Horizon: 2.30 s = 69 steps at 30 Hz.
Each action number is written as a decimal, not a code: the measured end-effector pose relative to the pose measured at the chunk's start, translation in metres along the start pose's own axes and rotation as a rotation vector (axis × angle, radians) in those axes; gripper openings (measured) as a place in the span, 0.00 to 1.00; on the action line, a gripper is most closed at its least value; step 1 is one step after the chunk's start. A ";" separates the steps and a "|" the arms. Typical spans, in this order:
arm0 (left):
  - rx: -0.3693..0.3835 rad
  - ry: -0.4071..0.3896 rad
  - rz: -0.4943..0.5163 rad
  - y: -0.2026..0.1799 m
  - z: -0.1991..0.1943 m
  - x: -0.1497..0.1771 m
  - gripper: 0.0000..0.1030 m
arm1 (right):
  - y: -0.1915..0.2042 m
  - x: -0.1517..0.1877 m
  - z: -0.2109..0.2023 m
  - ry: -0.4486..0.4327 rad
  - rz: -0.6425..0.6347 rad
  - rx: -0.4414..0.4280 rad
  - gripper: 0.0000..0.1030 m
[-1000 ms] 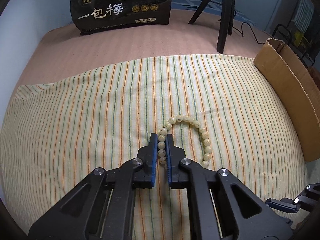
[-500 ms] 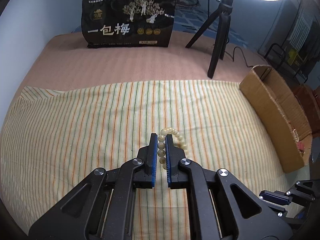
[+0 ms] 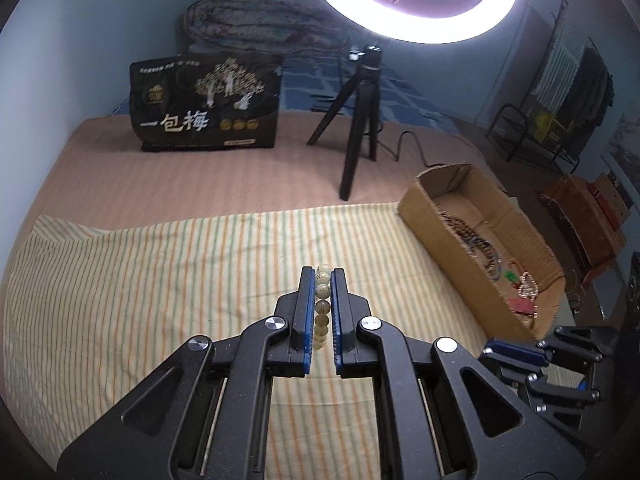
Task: Organize jewelry
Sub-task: 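Carry the bracelet and pearl over the cardboard box with both tools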
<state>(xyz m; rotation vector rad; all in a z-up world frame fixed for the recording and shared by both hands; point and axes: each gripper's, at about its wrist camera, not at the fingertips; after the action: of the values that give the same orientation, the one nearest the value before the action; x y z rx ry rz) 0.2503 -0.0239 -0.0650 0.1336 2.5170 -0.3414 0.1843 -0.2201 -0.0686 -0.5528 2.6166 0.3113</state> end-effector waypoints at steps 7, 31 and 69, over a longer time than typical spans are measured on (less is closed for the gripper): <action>0.060 -0.030 0.049 -0.037 -0.010 -0.006 0.05 | -0.035 -0.006 -0.024 -0.057 0.077 0.031 0.09; 0.183 -0.044 0.147 -0.139 0.013 -0.025 0.05 | -0.149 -0.002 -0.057 -0.114 0.299 0.147 0.09; 0.139 0.016 0.168 -0.169 0.071 -0.034 0.05 | -0.178 0.007 -0.030 -0.024 0.347 0.175 0.09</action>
<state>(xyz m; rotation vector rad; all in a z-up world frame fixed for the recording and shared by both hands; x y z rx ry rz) 0.2879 -0.2067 -0.0655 0.4014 2.4758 -0.4471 0.2439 -0.3909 -0.0682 -0.0344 2.6754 0.1898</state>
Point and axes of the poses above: each gripper's, at about its wrist camera, not at the fingertips, and z roughly the way its jaws point, y to its left, x to its underside, and after that the axes turned 5 degrees about y, right-handed
